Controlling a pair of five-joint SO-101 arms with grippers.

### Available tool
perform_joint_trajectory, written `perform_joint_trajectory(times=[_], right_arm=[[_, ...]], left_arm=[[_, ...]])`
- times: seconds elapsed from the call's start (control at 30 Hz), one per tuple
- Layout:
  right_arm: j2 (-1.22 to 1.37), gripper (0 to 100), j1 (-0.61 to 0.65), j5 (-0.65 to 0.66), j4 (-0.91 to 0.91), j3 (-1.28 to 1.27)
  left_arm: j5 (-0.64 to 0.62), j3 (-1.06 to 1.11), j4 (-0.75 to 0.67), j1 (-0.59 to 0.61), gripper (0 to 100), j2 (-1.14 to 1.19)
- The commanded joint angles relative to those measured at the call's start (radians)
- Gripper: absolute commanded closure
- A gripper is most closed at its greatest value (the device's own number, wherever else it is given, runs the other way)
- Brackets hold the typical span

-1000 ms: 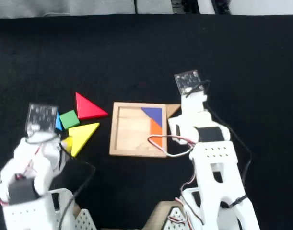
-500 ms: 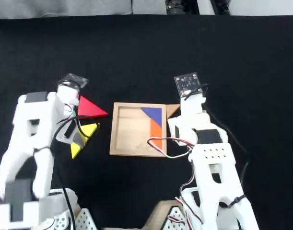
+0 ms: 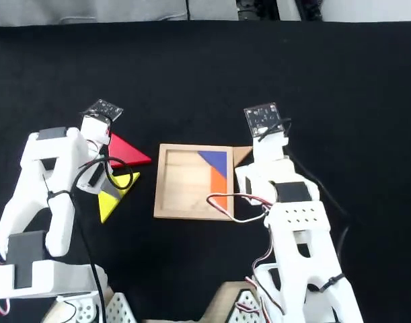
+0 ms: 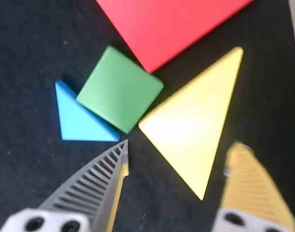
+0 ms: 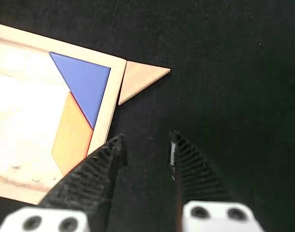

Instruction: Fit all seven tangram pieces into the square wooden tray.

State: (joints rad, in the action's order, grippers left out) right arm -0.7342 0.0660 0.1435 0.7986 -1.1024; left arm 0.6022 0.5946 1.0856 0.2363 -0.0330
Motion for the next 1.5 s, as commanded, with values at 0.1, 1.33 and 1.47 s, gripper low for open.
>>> perform_joint_trajectory(times=[0.1, 1.33, 1.47], right_arm=[[-0.03, 84.3, -0.009, -0.005, -0.02, 0.007], [-0.03, 84.3, -0.009, -0.003, -0.02, 0.007], [-0.03, 84.3, -0.009, -0.003, -0.02, 0.007]], left_arm=[[-0.028, 0.022, -0.103, 0.002, 64, -0.003], [0.123, -0.142, 0.068, -0.067, 67, 0.226], [0.127, -0.213, 0.068, -0.058, 67, 0.235]])
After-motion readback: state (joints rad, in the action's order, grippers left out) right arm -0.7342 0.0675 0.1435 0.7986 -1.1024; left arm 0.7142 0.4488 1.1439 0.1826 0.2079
